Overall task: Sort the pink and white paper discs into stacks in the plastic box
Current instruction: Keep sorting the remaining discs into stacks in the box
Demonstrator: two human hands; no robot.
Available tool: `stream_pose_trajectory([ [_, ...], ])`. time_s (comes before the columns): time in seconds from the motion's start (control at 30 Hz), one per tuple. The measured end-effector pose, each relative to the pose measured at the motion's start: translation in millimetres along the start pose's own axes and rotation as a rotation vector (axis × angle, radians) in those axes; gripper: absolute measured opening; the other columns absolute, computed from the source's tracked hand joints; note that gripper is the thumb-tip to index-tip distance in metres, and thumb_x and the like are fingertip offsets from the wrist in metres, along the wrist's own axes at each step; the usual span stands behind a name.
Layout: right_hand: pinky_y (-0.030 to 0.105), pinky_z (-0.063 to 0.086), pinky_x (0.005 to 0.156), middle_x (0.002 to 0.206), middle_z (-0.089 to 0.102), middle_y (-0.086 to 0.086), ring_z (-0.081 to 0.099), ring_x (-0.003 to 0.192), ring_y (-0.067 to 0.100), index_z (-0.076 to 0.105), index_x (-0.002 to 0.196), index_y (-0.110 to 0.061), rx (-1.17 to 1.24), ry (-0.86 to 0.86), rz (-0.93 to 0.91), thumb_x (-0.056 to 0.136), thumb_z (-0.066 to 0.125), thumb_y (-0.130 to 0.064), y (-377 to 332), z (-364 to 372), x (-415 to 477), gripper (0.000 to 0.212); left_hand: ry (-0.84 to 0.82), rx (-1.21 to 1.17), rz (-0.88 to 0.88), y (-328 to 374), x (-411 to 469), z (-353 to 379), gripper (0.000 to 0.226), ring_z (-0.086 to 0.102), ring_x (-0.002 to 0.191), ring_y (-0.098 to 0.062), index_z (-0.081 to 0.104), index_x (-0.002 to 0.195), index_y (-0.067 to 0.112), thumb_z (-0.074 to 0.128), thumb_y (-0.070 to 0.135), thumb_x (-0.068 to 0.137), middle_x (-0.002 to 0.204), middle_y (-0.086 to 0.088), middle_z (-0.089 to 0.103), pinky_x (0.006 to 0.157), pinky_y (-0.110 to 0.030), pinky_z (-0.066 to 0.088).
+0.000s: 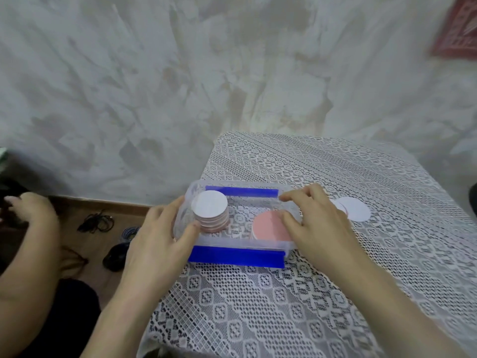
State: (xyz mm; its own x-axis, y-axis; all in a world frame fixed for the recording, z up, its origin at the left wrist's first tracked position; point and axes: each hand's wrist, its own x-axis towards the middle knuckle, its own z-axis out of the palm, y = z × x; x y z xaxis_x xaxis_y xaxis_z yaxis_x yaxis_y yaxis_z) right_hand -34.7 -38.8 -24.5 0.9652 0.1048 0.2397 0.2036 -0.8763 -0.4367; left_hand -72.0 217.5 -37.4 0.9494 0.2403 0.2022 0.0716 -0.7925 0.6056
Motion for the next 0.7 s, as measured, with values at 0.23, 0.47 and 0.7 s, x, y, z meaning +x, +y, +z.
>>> stream_pose_trajectory([
  [0.23, 0.03, 0.046, 0.074, 0.118, 0.048, -0.015, 0.057, 0.081, 0.002, 0.055, 0.132, -0.037, 0.025, -0.065, -0.047, 0.103, 0.046, -0.046, 10.7, -10.4, -3.9, 0.032, 0.163, 0.249, 0.125, 30.2, -4.4, 6.5, 0.047, 0.053, 0.108, -0.023, 0.058, 0.135, 0.03, 0.058, 0.048, 0.091, 0.127, 0.0, 0.056, 0.078, -0.039, 0.05],
  [0.47, 0.028, 0.047, 0.08, 0.128, 0.054, -0.013, 0.058, 0.087, 0.003, 0.052, 0.139, -0.035, -0.044, -0.091, -0.074, 0.105, 0.045, -0.044, 38.4, -36.4, -2.4, 0.037, 0.104, 0.202, 0.333, 101.8, -4.2, 45.5, 0.035, 0.053, 0.108, -0.024, 0.068, 0.124, 0.028, 0.059, 0.038, 0.092, 0.121, 0.003, 0.062, 0.082, -0.038, 0.045],
  [0.7, 0.037, 0.049, 0.079, 0.122, 0.054, -0.006, 0.061, 0.104, 0.021, 0.05, 0.136, -0.031, -0.229, -0.059, -0.043, 0.104, 0.046, -0.04, 103.5, -58.3, -0.1, 0.033, 0.037, 0.237, 0.525, 183.1, -5.4, 106.7, 0.034, 0.056, 0.1, -0.027, 0.067, 0.122, 0.018, 0.062, 0.034, 0.092, 0.114, -0.004, 0.065, 0.077, -0.038, 0.047],
])
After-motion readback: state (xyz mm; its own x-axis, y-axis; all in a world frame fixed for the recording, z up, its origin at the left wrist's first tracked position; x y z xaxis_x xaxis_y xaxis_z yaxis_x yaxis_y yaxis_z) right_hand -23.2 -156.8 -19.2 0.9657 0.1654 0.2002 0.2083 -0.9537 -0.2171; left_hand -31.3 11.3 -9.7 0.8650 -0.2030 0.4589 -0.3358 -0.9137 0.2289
